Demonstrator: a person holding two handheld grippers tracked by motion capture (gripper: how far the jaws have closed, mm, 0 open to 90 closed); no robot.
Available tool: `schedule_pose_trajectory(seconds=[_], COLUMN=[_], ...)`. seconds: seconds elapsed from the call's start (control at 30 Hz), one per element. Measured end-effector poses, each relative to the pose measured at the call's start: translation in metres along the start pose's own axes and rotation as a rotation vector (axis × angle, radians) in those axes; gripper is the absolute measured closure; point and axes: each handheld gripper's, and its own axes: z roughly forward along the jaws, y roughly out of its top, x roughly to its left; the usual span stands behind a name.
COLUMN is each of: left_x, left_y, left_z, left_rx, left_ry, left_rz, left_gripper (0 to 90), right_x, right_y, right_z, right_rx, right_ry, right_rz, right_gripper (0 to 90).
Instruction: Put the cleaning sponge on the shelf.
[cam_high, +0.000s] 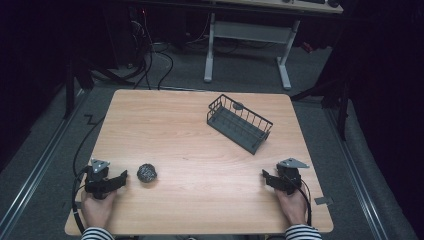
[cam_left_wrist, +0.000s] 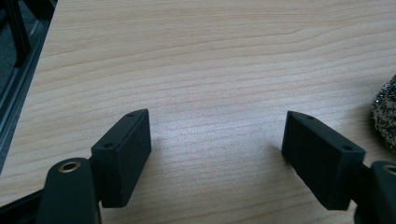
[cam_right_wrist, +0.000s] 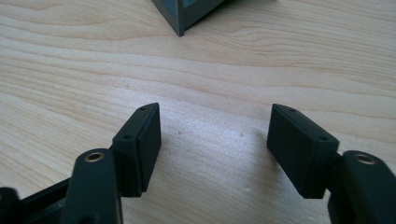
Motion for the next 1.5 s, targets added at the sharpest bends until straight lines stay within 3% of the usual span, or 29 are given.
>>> schedule_pose_trajectory(seconds=[0.47, 0.63, 0.9, 0.97, 1.0, 1.5], left_x=[0.001, 0.001, 0.002, 0.001, 0.001, 0.0], left_y=[0.0, 0.0, 0.0, 0.0, 0.0, 0.0], left_z=[0.0, 0.0, 0.0, 0.0, 0.0, 0.0], left_rx=[-0.002, -0.001, -0.005, -0.003, -0.003, 0.0], left_ry=[0.001, 0.0, -0.011, -0.002, -0.002, 0.003], left_rz=[-0.003, -0.004, -0.017, -0.007, -0.007, -0.003], left_gripper=[25.0, 25.0, 25.0, 25.0, 25.0, 24.6], right_x=[-0.001, -0.002, -0.003, -0.004, -0.004, -0.018], right_y=[0.002, 0.009, 0.019, 0.022, 0.022, 0.063], right_z=[-0.001, -0.01, -0.014, -0.019, -0.019, -0.031], right_rx=[0.001, -0.045, -0.062, -0.113, -0.113, -0.171], right_ry=[-0.009, 0.028, 0.047, 0.063, 0.063, 0.059], right_rz=[0.006, 0.032, 0.043, 0.063, 0.063, 0.112], right_gripper=[42.8, 43.6, 39.7, 38.8, 38.8, 42.2])
